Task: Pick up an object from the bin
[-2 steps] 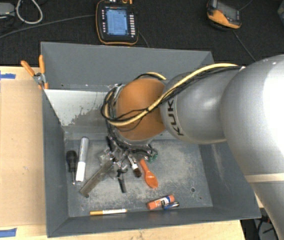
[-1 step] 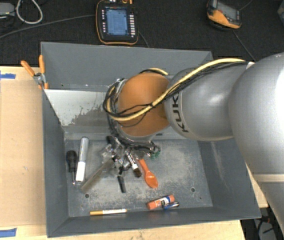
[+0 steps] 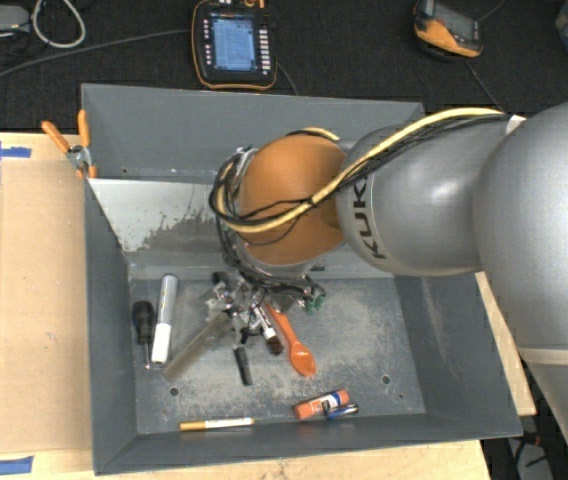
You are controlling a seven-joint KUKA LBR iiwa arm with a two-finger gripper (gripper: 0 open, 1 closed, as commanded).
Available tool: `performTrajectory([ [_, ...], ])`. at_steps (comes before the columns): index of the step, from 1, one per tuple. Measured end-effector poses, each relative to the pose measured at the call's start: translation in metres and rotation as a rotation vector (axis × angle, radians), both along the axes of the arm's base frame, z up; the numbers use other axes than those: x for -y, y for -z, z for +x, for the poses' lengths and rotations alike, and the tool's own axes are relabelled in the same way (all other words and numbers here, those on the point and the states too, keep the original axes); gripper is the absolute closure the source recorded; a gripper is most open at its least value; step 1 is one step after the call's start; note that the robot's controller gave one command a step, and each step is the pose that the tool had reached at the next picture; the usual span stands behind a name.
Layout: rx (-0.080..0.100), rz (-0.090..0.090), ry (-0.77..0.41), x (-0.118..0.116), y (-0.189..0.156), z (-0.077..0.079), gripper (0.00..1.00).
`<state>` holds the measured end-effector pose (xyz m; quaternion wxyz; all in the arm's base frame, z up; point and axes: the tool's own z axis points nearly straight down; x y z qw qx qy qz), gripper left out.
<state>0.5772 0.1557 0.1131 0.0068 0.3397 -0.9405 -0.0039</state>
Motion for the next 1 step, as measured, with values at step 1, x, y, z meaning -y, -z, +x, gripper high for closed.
performTrajectory([
  [1, 0.001, 0.000, 0.000, -0.0003, -0.0136, 0.0002, 1.00],
])
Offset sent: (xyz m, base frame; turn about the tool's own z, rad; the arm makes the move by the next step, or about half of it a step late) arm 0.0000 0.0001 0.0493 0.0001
